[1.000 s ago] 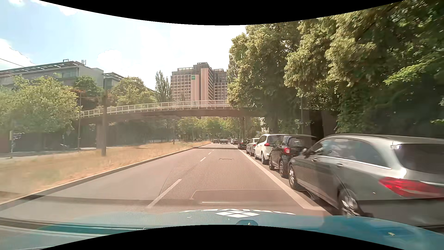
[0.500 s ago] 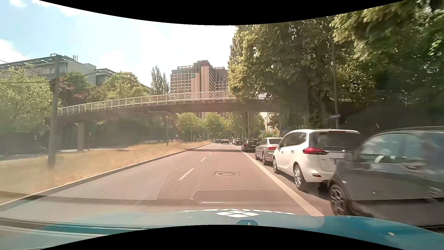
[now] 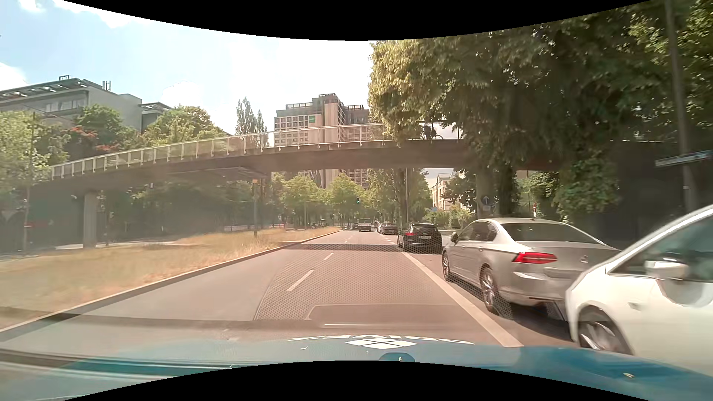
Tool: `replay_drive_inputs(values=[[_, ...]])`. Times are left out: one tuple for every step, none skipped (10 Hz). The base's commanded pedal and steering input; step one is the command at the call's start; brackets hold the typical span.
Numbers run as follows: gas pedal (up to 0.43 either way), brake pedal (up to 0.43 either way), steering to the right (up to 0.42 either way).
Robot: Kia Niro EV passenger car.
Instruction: Follow the waypoints while adhering to traffic rules and regulations
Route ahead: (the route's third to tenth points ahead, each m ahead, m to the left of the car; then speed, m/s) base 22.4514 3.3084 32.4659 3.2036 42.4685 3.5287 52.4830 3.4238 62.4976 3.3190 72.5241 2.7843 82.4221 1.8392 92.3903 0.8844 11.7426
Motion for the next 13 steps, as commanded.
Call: replay_drive_inputs(values=[[0.177,0.0,-0.009],[0.177,0.0,-0.006],[0.177,0.0,-0.006],[0.177,0.0,-0.003],[0.177,0.0,-0.003],[0.177,0.0,-0.003],[0.177,0.0,-0.003],[0.177,0.0,-0.004],[0.177,0.0,-0.005],[0.177,0.0,-0.005],[0.177,0.0,-0.005],[0.177,0.0,-0.007],[0.177,0.0,-0.007]])
